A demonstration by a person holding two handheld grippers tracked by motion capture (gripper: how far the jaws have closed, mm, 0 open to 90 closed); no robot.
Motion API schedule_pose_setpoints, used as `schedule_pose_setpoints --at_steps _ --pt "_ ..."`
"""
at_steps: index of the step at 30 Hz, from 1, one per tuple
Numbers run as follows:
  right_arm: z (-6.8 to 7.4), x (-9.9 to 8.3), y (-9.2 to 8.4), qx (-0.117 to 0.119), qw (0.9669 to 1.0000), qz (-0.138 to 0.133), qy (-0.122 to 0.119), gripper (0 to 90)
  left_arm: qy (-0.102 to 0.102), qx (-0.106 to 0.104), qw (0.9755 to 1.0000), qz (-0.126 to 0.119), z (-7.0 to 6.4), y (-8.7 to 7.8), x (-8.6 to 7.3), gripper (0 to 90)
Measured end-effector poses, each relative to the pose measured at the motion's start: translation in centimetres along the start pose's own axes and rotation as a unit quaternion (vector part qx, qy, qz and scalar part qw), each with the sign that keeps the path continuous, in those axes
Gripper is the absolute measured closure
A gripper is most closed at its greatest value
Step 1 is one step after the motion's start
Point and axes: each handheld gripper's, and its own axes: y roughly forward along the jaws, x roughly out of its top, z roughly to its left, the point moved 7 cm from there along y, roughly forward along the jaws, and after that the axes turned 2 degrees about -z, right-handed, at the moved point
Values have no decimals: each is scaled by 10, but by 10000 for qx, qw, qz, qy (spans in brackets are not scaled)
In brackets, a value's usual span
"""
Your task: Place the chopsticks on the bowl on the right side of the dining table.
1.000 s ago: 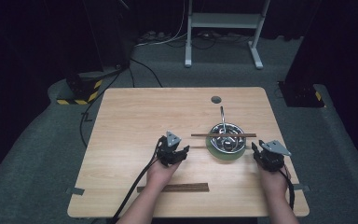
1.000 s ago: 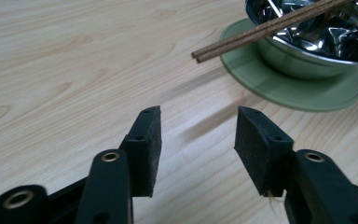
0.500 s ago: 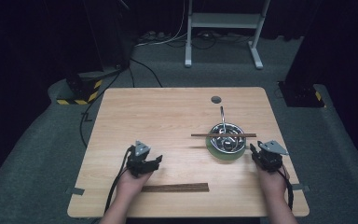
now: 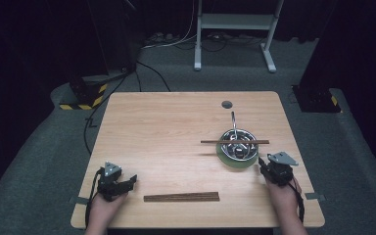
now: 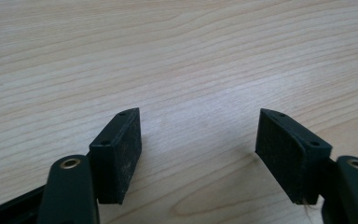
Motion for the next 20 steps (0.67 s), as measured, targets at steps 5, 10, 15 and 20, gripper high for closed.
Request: schedule_pose_setpoints --at_steps 5,10,15,20 --pt "20 -11 -10 291 9991 290 -110 499 224 43 9997 -132 -1 0 -5 276" --pt "41 -19 -20 1002 9930 553 309 404 195 2 9997 -156 -4 1 -6 244" --pt "55 -21 -24 1134 9918 592 72 371 259 10 9996 -112 -4 0 -6 241" --pt "55 -20 -24 1137 9917 595 51 361 273 7 9996 -109 -3 0 -6 242"
